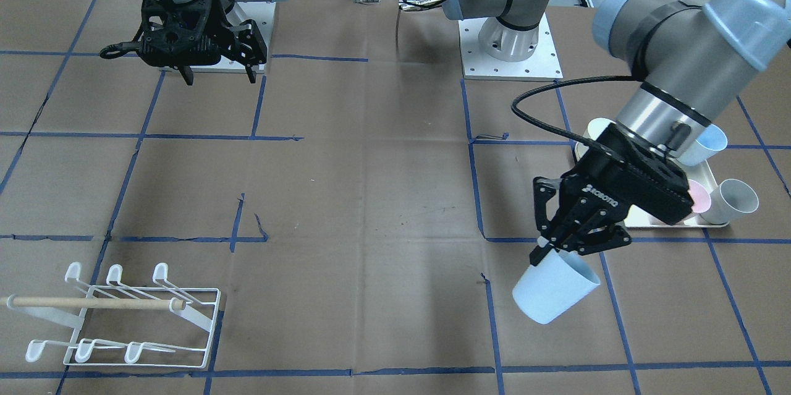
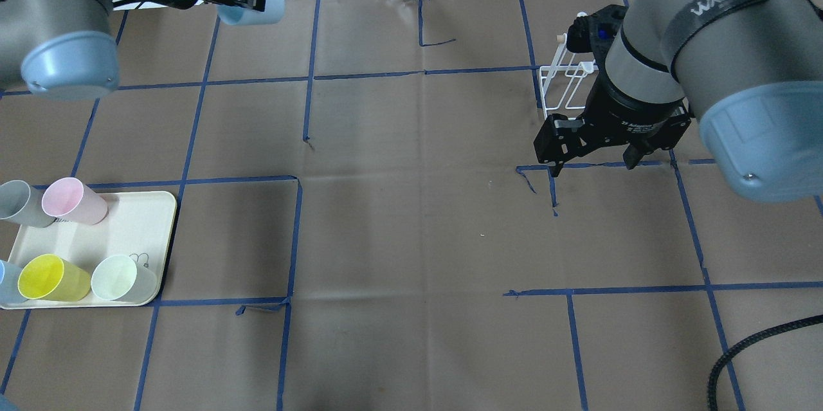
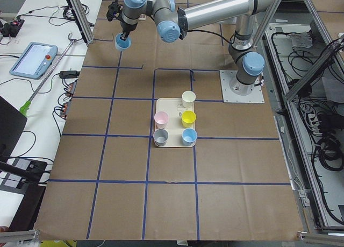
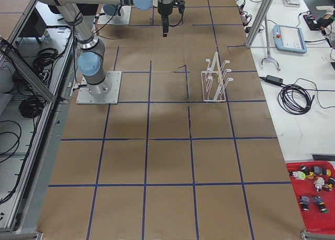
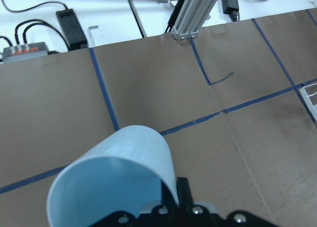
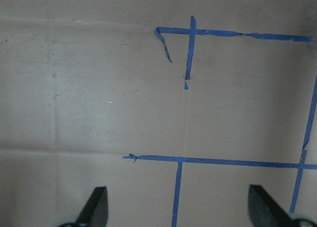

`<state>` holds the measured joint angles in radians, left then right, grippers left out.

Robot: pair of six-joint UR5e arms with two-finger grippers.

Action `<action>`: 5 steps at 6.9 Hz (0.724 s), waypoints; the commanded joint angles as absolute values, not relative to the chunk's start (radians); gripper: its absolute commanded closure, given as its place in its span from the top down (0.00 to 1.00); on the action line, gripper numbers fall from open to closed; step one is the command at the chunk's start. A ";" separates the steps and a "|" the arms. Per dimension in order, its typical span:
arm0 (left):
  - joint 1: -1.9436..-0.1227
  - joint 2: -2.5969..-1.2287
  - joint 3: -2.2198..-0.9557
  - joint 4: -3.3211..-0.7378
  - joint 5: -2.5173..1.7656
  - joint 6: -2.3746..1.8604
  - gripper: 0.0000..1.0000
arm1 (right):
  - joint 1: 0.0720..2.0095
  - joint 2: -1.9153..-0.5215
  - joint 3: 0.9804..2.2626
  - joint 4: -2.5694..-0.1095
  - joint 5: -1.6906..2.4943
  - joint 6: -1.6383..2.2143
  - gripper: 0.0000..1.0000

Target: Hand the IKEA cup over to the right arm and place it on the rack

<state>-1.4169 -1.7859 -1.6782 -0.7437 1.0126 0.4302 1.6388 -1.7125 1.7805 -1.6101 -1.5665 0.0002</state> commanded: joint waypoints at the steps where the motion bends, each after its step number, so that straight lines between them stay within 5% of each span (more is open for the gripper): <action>1: -1.469 -1.787 -1.787 -0.506 0.868 0.400 0.00 | 1.640 -1.709 1.792 -1.793 -1.563 0.047 1.00; 5: -1.476 -1.792 -1.989 0.084 0.663 -0.050 0.00 | 1.643 -1.700 1.978 -2.386 -1.317 0.275 1.00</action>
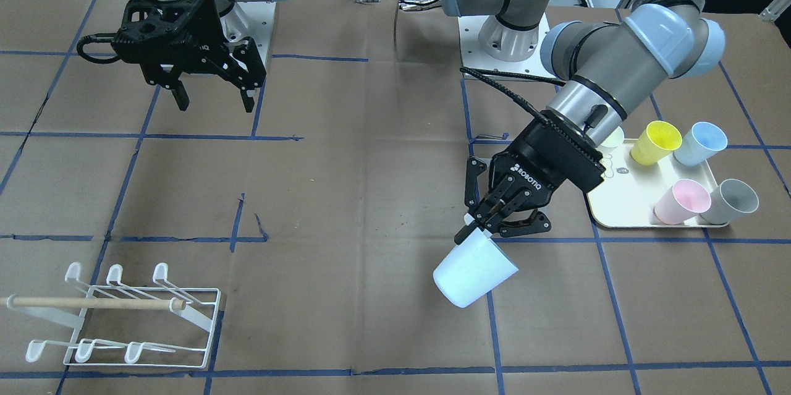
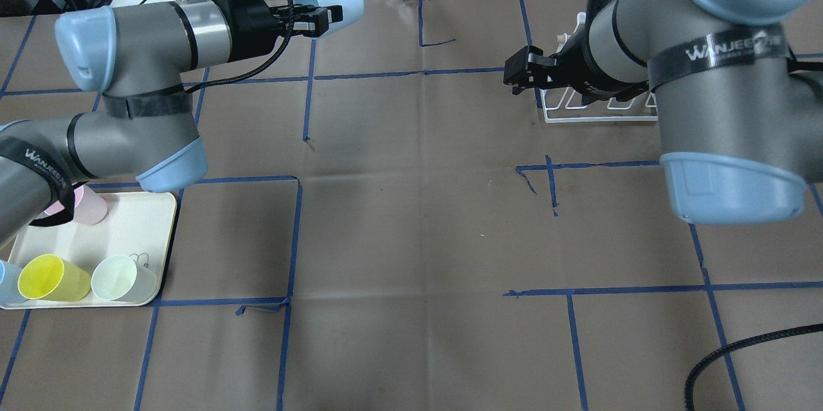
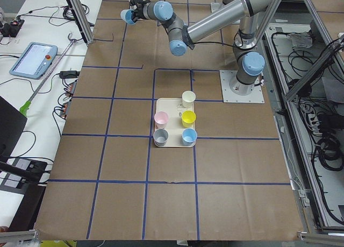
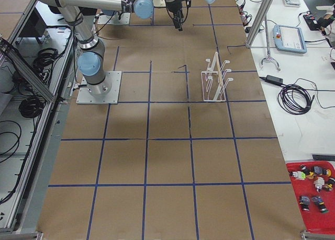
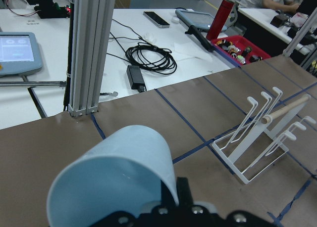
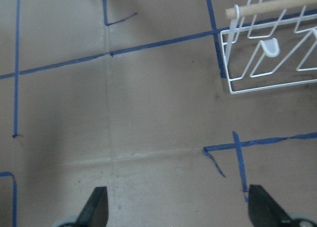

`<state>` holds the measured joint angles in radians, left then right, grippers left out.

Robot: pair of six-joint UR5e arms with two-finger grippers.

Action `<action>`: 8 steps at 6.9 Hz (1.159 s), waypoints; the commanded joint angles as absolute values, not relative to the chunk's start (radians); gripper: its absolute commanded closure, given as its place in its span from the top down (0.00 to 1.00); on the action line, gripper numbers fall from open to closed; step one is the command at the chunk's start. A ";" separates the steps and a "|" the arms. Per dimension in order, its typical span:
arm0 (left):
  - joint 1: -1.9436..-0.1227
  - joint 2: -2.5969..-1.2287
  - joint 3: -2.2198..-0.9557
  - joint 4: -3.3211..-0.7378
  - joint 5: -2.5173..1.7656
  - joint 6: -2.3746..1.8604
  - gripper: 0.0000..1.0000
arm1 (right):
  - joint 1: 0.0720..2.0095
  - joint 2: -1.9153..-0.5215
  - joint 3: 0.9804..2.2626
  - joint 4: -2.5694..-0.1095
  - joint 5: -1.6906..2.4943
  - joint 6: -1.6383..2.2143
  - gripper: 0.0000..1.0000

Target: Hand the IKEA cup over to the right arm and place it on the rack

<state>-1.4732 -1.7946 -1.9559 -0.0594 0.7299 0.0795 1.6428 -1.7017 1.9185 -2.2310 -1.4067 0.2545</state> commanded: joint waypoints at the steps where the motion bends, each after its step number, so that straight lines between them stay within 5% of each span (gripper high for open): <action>1: -1.506 -1.792 -2.005 0.104 0.632 -0.035 0.00 | 1.641 -1.691 1.996 -2.425 -1.240 0.352 1.00; 8: -1.605 -1.799 -2.087 0.217 0.632 0.005 0.00 | 1.643 -1.647 2.267 -3.197 -1.057 1.255 0.99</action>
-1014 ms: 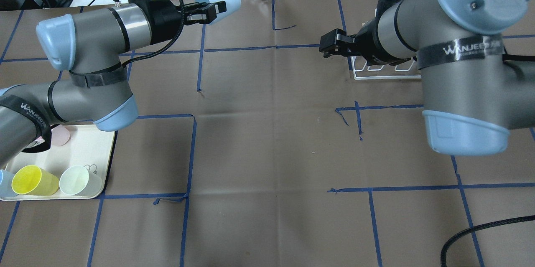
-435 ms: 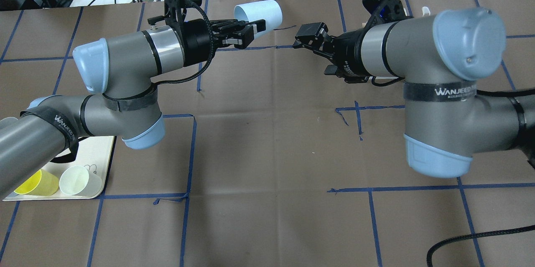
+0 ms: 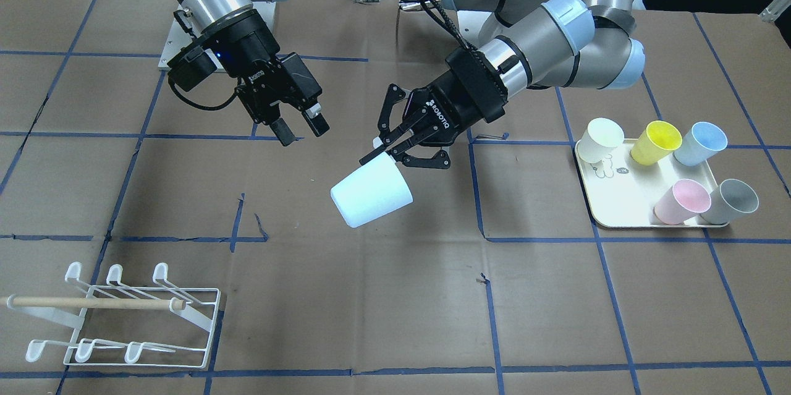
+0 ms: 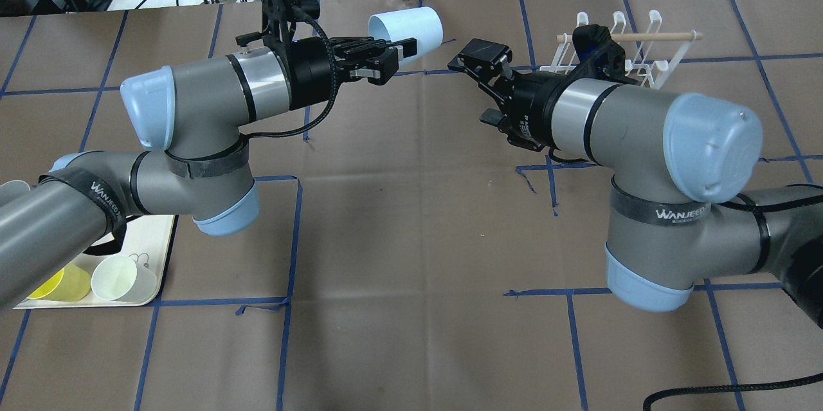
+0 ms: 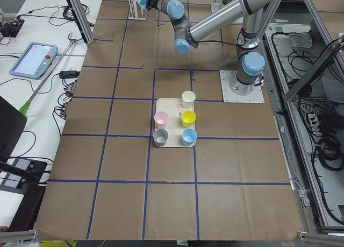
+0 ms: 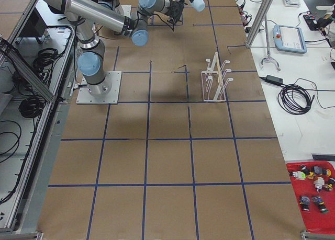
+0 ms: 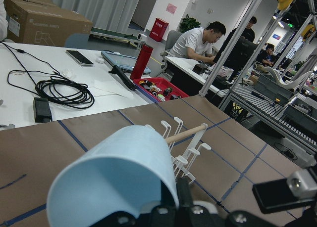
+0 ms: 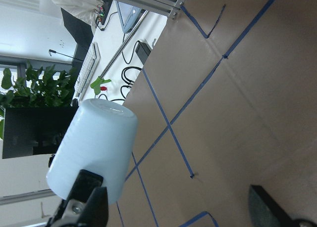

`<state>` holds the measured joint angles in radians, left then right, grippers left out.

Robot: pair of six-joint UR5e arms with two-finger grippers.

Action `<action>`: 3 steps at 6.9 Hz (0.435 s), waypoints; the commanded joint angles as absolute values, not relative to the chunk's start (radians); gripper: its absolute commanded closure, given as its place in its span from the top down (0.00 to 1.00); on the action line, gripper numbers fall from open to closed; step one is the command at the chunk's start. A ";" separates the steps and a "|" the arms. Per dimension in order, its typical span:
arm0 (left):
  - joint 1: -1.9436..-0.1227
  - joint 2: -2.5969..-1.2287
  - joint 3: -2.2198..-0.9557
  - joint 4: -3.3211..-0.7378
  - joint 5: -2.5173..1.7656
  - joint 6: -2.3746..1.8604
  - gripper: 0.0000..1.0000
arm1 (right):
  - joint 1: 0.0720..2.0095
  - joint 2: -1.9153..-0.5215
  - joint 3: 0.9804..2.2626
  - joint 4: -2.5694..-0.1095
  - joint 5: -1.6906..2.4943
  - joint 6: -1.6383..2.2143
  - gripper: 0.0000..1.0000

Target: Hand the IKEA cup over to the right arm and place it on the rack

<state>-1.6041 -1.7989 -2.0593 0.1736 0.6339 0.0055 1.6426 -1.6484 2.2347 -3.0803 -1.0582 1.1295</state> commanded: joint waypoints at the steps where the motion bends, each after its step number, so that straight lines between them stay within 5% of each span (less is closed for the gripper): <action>1: -1.605 -1.799 -2.092 0.222 0.635 -0.001 0.00 | 1.643 -1.619 2.290 -3.314 -1.040 1.340 1.00; 3: -1.605 -1.798 -2.091 0.222 0.635 -0.008 0.00 | 1.644 -1.504 2.284 -3.350 -0.976 1.347 1.00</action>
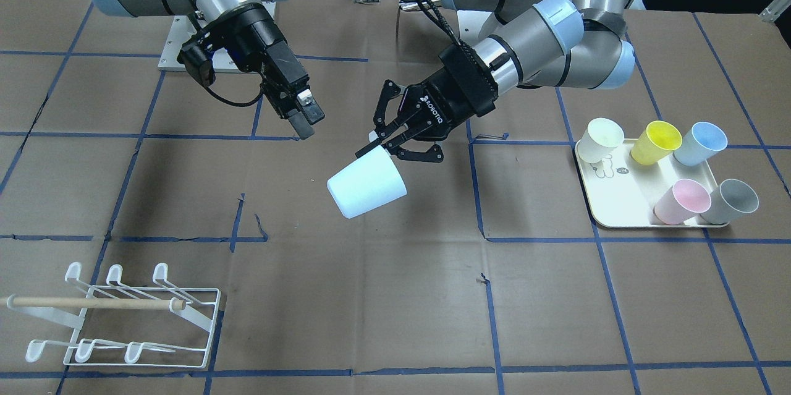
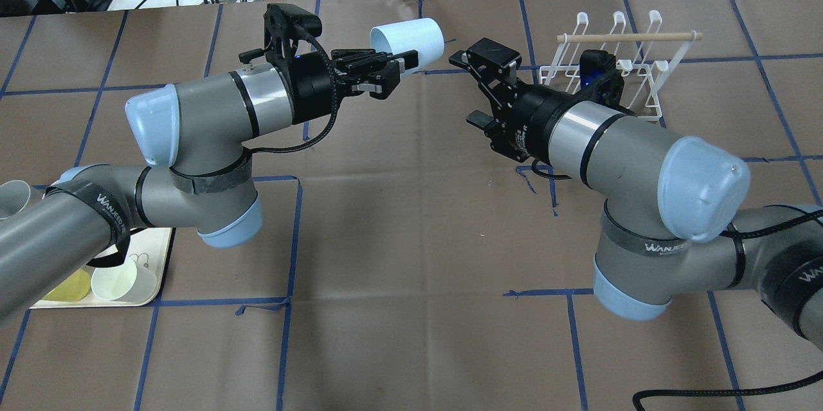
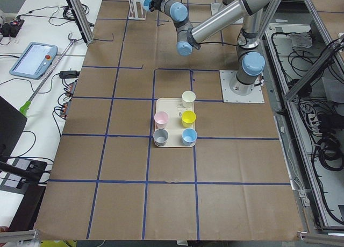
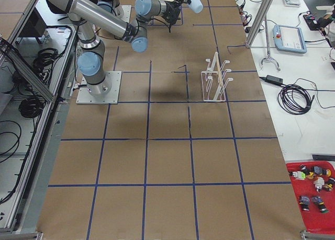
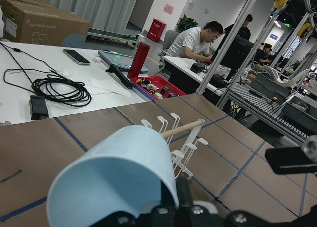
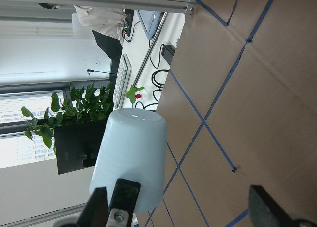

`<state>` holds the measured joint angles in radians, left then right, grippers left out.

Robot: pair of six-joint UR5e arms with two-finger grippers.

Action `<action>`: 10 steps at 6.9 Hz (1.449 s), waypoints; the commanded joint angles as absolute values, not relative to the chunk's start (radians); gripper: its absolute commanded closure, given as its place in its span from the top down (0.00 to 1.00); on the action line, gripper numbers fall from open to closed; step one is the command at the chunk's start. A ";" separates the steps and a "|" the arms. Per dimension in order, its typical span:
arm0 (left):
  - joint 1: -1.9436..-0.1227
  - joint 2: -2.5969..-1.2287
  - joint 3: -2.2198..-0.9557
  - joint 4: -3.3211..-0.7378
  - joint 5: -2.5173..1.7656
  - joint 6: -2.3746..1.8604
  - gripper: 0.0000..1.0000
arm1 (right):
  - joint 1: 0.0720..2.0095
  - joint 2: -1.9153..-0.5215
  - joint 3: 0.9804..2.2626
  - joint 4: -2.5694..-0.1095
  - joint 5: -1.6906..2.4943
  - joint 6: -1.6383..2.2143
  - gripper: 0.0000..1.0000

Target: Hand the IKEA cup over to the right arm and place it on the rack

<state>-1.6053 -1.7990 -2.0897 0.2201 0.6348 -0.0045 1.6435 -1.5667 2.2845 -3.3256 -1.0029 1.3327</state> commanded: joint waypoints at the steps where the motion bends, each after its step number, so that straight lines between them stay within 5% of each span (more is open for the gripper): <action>1: -1.606 -1.798 -2.091 0.225 0.637 -0.008 0.00 | 1.644 -1.458 2.246 -3.350 -0.973 1.344 1.00; 10: -1.624 -1.795 -2.091 0.225 0.640 -0.017 0.00 | 1.660 -1.321 2.046 -3.364 -0.893 1.554 0.99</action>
